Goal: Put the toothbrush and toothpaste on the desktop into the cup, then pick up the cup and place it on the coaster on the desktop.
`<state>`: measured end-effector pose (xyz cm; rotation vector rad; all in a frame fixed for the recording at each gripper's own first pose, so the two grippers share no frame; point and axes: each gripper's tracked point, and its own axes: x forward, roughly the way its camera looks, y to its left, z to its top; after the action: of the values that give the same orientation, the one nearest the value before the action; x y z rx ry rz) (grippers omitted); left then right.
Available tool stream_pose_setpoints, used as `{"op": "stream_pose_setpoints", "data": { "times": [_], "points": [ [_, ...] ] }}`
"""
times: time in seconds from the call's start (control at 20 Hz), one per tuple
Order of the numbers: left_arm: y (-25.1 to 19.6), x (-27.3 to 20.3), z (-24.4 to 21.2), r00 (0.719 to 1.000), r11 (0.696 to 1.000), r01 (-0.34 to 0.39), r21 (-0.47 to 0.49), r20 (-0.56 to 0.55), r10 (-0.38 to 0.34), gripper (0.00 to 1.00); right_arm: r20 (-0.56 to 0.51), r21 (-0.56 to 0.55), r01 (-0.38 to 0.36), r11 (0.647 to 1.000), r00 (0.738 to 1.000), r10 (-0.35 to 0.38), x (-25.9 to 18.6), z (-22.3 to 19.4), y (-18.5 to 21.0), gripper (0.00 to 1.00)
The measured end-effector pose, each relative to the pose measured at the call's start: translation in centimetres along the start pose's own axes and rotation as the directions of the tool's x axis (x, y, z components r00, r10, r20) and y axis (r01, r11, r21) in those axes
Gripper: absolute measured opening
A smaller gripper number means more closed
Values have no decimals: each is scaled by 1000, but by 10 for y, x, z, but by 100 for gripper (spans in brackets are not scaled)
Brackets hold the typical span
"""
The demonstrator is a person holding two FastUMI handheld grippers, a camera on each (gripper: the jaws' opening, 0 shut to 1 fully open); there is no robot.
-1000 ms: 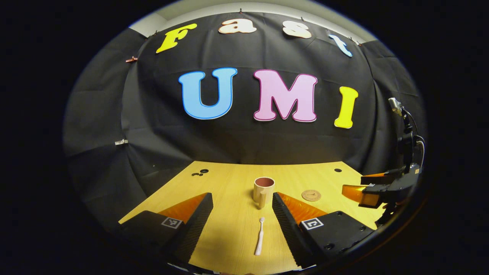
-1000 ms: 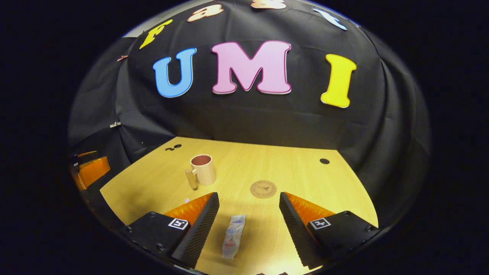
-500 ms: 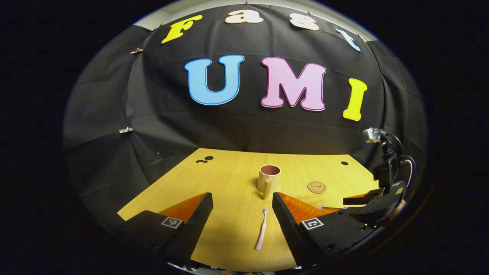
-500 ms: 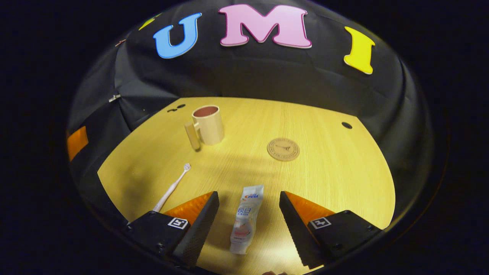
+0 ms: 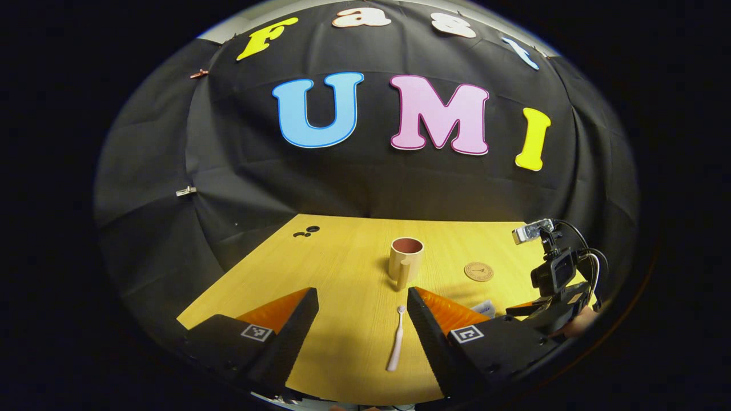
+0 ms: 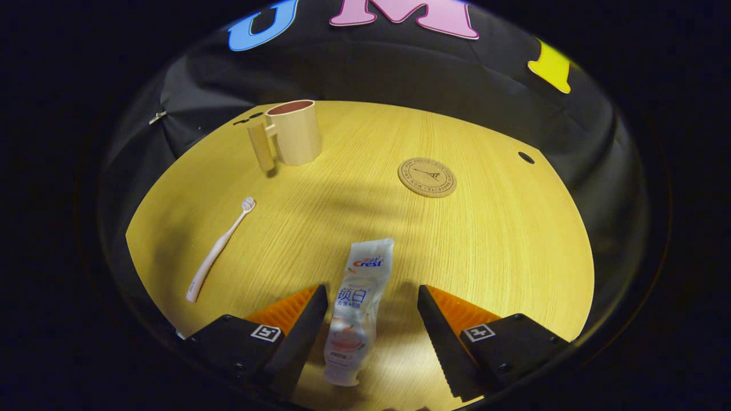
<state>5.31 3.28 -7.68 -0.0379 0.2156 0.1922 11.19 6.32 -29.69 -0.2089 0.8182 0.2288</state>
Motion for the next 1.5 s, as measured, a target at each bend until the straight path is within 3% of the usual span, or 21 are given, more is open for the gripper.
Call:
{"op": "stream_pose_setpoints", "data": {
  "times": [0.25, 0.35, 0.45, 0.5, 0.55, 0.75, 0.8, 0.9, 0.95, 1.3, 1.5],
  "points": [
    [3, -2, 1, 1000, 1000, -7, 1, -2, 7, 97, -38, 50, -39, 998, 998, 41, 5, -3, 8, 98],
    [4, -6, 0, 1000, 1000, -10, 2, 1, 10, 97, -40, 51, -41, 998, 998, 43, 6, -3, 8, 90],
    [3, -7, 0, 1000, 1000, -12, 0, 0, 12, 97, -44, 32, -53, 998, 998, 55, 6, -4, 9, 46],
    [2, -8, -1, 1000, 1000, -12, 0, -1, 12, 97, -45, 16, -61, 998, 997, 62, 5, -4, 9, 59],
    [1, -9, -2, 1000, 1000, -13, 2, -4, 13, 97, -59, 1, -77, 997, 995, 77, 4, -5, 11, 48],
    [-3, -11, -11, 1000, 1000, -11, 10, -21, 11, 97, -78, -9, -129, 992, 989, 128, 0, -6, 10, 41],
    [-4, -10, -13, 1000, 1000, -9, 9, -22, 10, 98, -78, 7, -130, 991, 988, 130, 0, -5, 8, 35],
    [-9, -8, -11, 1000, 1000, -6, 7, -23, 6, 97, -82, 56, -140, 989, 986, 145, -2, -7, 5, 12],
    [-12, -8, -10, 1000, 1000, -3, 8, -24, 4, 97, -79, 71, -151, 986, 985, 156, 0, -6, 5, 24],
    [-25, -5, -14, 999, 1000, 15, 23, -33, -14, 97, -47, 118, -152, 981, 986, 158, -13, 1, -12, 24],
    [-30, 16, -31, 993, 999, 51, -3, -109, -51, 97, 8, 133, -151, 979, 988, 152, -32, 20, -30, 24]
  ]
}}
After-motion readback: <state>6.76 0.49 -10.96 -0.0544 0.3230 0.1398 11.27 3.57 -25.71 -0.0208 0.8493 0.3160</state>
